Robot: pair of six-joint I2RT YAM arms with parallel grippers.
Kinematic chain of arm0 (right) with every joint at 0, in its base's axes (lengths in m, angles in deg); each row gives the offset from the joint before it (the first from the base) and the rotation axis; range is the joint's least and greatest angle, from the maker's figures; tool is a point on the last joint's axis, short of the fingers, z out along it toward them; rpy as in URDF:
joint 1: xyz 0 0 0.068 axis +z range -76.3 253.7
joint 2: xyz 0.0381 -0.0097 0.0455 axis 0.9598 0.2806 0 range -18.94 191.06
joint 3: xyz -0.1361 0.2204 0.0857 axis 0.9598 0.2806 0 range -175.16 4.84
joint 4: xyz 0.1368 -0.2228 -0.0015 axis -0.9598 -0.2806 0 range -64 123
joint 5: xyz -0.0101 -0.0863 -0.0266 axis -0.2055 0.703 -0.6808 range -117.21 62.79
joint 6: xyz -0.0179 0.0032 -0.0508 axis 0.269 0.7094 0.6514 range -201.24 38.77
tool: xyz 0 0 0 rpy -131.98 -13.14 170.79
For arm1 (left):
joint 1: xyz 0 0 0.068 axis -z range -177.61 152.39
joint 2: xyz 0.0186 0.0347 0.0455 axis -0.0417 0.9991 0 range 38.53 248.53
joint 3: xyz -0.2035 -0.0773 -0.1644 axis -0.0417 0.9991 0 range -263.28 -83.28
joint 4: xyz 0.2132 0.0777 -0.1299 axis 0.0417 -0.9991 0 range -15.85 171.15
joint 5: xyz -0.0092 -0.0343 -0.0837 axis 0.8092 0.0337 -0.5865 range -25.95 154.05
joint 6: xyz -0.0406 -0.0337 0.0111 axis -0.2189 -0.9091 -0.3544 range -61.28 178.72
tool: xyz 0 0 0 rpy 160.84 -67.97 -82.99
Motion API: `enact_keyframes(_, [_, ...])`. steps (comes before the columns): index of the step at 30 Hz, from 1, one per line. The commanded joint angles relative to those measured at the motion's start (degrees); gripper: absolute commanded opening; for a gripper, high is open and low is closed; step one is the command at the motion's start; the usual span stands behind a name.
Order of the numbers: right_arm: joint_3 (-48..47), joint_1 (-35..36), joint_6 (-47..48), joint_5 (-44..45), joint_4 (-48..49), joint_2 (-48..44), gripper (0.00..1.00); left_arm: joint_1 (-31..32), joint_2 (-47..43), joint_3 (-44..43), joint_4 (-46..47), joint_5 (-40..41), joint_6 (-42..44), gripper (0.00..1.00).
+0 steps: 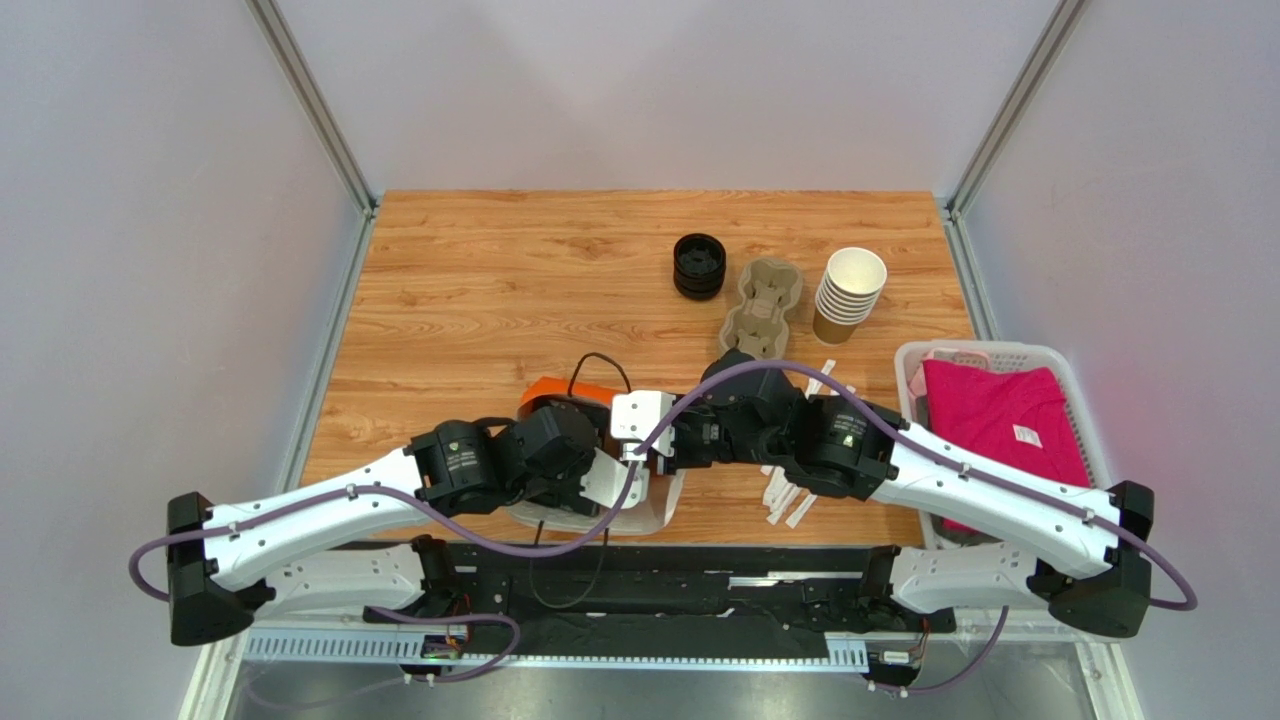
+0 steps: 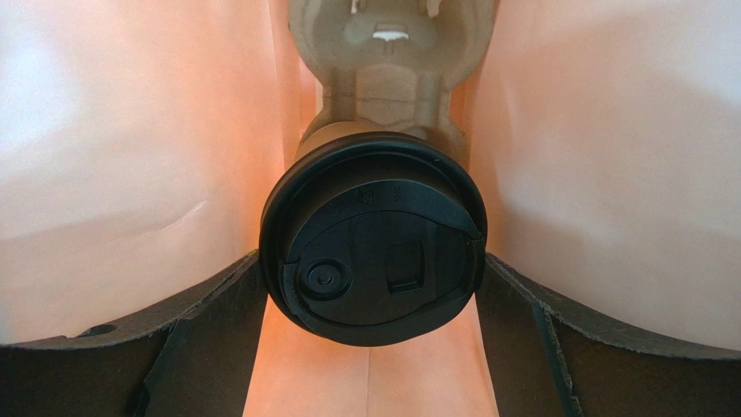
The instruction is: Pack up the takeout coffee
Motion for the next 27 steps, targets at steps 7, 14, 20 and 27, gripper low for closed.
enact_keyframes(7, [-3.0, 0.7, -2.1, -5.9, -0.5, -1.4, 0.0, -0.1, -2.5, 0.0, -1.6, -0.1, -1.7, 0.49])
enact_keyframes(14, [-1.0, 1.0, 2.0, -4.7, 0.0, -1.4, 0.0, 0.0, -8.6, 4.5, 0.1, -5.9, -4.5, 0.49])
enact_keyframes(20, [-1.8, 1.5, 4.4, -2.8, -0.2, -0.9, 0.0, -0.1, -4.4, 0.8, -4.4, -5.1, -9.3, 0.48])
enact_keyframes(27, [-3.1, 1.6, 3.2, -0.7, 0.5, -0.2, 0.0, -0.2, -1.0, -2.7, -6.9, -4.2, -11.8, 0.47])
